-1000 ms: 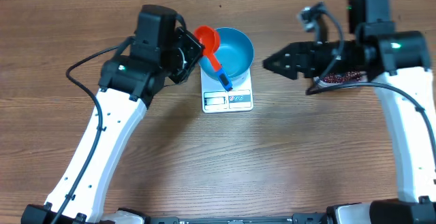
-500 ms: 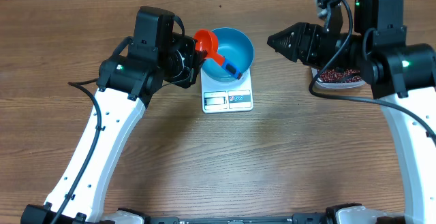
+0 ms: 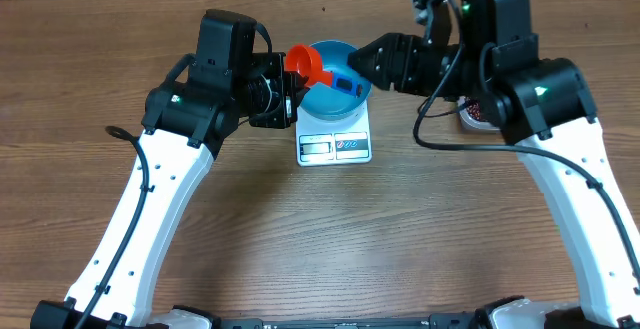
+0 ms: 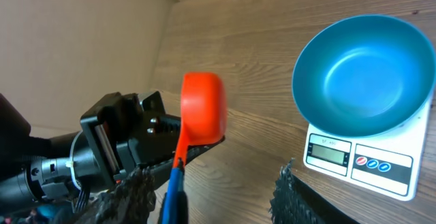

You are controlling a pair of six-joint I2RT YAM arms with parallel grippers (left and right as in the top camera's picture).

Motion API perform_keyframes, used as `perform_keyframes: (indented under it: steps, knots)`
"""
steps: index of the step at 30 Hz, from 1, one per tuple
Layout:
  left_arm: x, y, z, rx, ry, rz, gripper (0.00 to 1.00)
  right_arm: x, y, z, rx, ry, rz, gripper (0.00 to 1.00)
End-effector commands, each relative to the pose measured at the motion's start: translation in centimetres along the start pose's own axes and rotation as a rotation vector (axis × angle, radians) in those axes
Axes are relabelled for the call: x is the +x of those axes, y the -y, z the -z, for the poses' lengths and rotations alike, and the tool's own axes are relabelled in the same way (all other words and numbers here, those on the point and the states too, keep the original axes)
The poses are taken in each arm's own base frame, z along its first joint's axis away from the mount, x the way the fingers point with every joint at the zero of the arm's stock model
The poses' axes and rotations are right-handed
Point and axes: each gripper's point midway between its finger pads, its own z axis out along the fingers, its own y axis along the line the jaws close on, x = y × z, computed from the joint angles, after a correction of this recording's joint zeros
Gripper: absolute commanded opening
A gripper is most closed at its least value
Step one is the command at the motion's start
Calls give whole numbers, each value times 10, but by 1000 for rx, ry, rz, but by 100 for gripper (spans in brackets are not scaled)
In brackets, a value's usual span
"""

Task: Scoop item into bowl and weigh 150g on scale
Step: 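Bring the right gripper to the scoop handle held by the left gripper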

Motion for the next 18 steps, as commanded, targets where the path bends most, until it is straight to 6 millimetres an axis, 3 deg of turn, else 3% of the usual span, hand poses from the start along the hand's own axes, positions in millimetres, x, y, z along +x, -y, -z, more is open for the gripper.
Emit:
perform_keyframes:
  steps: [1, 10, 18]
  knots:
    - [5, 5, 5, 15, -22, 36, 4, 2, -6, -7, 32, 13, 24, 57]
    - [5, 4, 5, 14, -22, 37, 4, 16, -7, -29, 26, -54, 21, 40]
    - [5, 5, 5, 15, -22, 38, 4, 17, -14, -31, -3, -62, 32, 27]
